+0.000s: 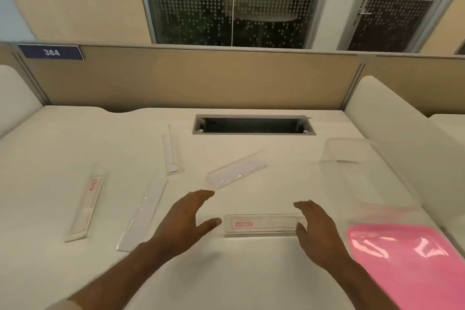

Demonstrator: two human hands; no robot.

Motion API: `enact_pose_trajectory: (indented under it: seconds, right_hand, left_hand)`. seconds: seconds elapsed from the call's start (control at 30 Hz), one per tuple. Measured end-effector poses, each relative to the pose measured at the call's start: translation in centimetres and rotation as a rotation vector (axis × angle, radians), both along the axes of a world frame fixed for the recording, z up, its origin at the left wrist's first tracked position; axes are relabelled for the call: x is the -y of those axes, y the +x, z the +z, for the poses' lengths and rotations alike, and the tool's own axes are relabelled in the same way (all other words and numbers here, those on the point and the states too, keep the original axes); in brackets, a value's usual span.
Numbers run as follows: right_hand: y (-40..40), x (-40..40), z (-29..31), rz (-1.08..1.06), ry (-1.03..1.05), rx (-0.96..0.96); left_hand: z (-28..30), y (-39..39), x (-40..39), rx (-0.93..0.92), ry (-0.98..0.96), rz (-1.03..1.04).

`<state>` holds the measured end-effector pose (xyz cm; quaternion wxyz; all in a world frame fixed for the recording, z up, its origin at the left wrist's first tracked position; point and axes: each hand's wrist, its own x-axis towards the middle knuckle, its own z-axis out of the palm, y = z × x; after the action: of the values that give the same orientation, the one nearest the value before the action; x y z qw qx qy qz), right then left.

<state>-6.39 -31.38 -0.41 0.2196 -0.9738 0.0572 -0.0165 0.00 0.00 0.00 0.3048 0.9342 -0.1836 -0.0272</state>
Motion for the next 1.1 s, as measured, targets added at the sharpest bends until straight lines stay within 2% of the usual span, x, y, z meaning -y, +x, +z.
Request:
enact_pose_trajectory:
  seconds: [0.27, 0.43, 0.67, 0.77, 0.93, 1.1]
  right_hand:
    - [-1.3, -0.3, -1.6, -0.198, 0.219, 0.042]
    - [-1.3, -0.4, -2.1, -0.301, 0.425, 0.070]
    - [-0.9, 0.0, -1.6, -0.305, 0.574, 0.109]
    - [-0.7, 0.1, -0.6, -0.281, 0.710, 0.089]
    - [-0.2, -0.3, 1.6, -0.259, 0.943, 0.025]
    - [0.5, -0.6, 3.2, -0.284, 1.112, -0.089]
  left_hand:
    - [-2.9, -0.9, 1.6, -0.144, -0.146, 0.053]
    - [-4.2, -1.5, 3.0, -0.216, -0.223, 0.103]
    - [-4.1, -0.8, 4.2, -0.392, -0.469, 0.302]
    - [-3.4, -0.8, 3.6, -0.398, -0.550, 0.334]
    - [-1.9, -1.2, 2.2, -0.358, -0.532, 0.313]
    - [-0.3, -1.8, 1.3, -0.286, -0.548, 0.204]
